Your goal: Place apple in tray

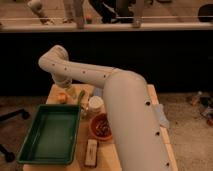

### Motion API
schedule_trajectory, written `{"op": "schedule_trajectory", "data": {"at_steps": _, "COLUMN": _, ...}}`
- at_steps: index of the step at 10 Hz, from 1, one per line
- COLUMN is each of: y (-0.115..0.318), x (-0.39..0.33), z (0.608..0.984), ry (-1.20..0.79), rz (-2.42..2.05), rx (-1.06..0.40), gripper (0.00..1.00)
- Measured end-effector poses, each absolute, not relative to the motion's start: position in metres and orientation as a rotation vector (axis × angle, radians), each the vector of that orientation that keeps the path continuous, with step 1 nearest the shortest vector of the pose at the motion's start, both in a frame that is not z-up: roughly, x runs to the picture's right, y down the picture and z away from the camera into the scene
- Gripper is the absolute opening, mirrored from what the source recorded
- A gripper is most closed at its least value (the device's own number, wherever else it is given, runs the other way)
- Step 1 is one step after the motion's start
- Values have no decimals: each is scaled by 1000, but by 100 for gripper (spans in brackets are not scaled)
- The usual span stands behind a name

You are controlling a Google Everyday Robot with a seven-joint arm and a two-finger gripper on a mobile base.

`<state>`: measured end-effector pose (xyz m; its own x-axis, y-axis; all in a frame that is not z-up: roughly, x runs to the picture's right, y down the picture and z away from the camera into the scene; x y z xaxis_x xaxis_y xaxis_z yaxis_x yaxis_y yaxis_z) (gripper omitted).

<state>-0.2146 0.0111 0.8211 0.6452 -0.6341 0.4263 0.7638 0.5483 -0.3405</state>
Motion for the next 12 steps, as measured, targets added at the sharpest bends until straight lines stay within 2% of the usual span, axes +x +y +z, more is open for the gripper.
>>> {"op": "schedule_trajectory", "data": {"at_steps": 5, "y": 12, "x": -216, "z": 821, "ry": -275, "rz": -841, "rx": -522, "gripper": 80}}
{"op": "schedule_trajectory", "data": {"at_steps": 9, "y": -5, "x": -221, "z": 825, "ry": -437, "rz": -978, "rx": -263, "gripper": 80}}
{"op": "schedule_trajectory", "data": {"at_steps": 12, "y": -17, "x": -234, "z": 835, "ry": -474, "rz": -1127, "rx": -209, "gripper": 80}}
